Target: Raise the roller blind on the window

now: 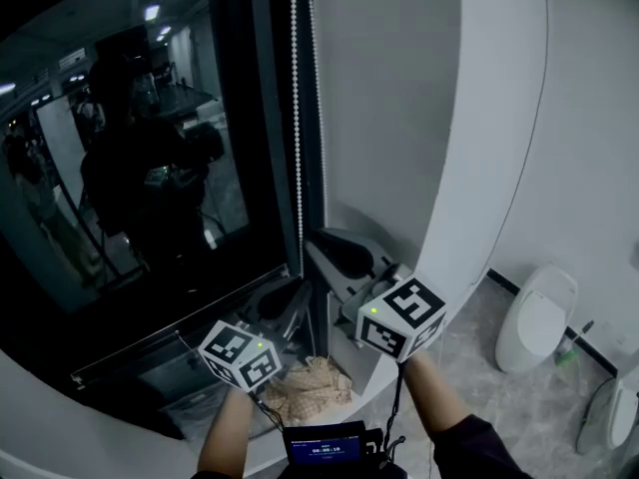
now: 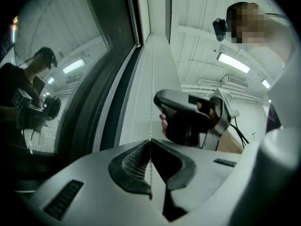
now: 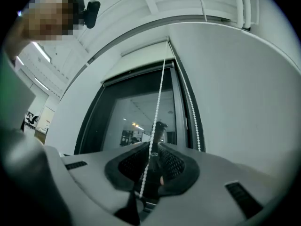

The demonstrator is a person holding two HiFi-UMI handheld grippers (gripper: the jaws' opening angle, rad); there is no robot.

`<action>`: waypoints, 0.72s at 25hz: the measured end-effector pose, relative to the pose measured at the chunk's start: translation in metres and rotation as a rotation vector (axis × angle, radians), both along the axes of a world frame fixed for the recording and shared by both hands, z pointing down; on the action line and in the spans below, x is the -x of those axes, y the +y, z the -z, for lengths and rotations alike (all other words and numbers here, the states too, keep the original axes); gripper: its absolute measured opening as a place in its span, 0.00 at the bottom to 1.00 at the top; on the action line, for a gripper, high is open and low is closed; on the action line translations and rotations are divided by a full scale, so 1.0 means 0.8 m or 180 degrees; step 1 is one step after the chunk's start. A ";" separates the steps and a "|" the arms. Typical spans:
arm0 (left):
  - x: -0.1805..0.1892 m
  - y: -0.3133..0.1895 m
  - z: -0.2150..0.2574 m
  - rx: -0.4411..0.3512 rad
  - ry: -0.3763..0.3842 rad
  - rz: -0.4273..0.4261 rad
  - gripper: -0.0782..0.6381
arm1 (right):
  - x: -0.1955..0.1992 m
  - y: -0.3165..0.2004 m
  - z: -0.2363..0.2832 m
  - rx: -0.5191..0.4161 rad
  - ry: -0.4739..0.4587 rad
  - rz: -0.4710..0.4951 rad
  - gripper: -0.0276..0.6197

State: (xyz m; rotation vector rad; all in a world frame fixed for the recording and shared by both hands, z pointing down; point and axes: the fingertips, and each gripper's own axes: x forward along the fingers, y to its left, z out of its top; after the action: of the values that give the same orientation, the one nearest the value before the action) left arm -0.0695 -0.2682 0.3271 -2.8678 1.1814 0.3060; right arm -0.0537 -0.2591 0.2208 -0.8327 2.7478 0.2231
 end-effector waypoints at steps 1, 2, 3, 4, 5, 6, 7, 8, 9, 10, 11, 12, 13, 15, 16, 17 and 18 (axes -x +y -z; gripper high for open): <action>-0.003 0.002 -0.007 0.0021 -0.0019 -0.0006 0.12 | 0.004 0.000 0.008 -0.0031 0.0015 -0.0010 0.11; -0.005 0.005 -0.014 0.0042 -0.0031 -0.0005 0.12 | 0.007 -0.001 0.013 -0.0044 0.0021 -0.0017 0.11; -0.005 0.006 -0.021 0.0064 -0.0043 0.0001 0.12 | 0.009 -0.002 0.016 -0.0045 0.0019 -0.0019 0.11; -0.005 0.008 -0.027 0.0088 -0.0061 0.0011 0.12 | 0.012 -0.002 0.018 -0.0043 0.0013 -0.0015 0.11; -0.004 0.008 -0.033 0.0111 -0.0080 0.0025 0.12 | 0.013 -0.002 0.019 -0.0043 0.0007 -0.0013 0.11; -0.002 0.008 -0.039 0.0129 -0.0086 0.0036 0.12 | 0.014 -0.001 0.019 -0.0048 0.0003 -0.0022 0.11; 0.000 0.008 -0.042 0.0138 -0.0070 0.0038 0.12 | 0.015 -0.001 0.019 -0.0061 0.0008 -0.0046 0.11; 0.002 0.008 -0.043 0.0137 -0.0041 0.0033 0.12 | 0.015 -0.002 0.018 -0.0079 0.0018 -0.0077 0.08; 0.005 0.009 -0.043 0.0123 -0.0016 0.0033 0.12 | 0.014 -0.003 0.018 -0.0095 0.0020 -0.0108 0.08; 0.008 0.009 -0.043 0.0098 -0.0009 0.0045 0.12 | 0.012 -0.005 0.017 -0.0107 0.0012 -0.0141 0.07; 0.013 0.010 -0.043 0.0072 -0.0007 0.0065 0.12 | 0.008 -0.007 0.015 -0.0119 0.0001 -0.0184 0.07; 0.018 0.011 -0.042 0.0057 0.0019 0.0084 0.13 | 0.003 -0.011 0.014 -0.0133 -0.0008 -0.0238 0.07; 0.024 0.012 -0.040 0.0052 0.0087 0.0100 0.13 | -0.003 -0.014 0.012 -0.0147 -0.0014 -0.0295 0.07; 0.038 0.014 -0.026 0.0048 0.0286 0.0130 0.13 | -0.015 -0.021 0.008 -0.0141 -0.0015 -0.0382 0.07; 0.043 0.016 -0.018 0.0042 0.0360 0.0146 0.13 | -0.018 -0.023 0.004 -0.0124 0.0000 -0.0408 0.07; 0.046 0.017 -0.010 0.0026 0.0393 0.0159 0.13 | -0.019 -0.025 -0.003 -0.0105 0.0028 -0.0432 0.07; 0.047 0.017 -0.003 0.0001 0.0392 0.0168 0.13 | -0.018 -0.026 -0.013 -0.0085 0.0072 -0.0457 0.07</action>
State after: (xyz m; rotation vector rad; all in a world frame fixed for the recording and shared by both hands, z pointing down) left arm -0.1070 -0.2543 0.3299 -2.8489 1.2734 0.4870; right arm -0.0390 -0.2800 0.2309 -1.0275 2.7015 0.2981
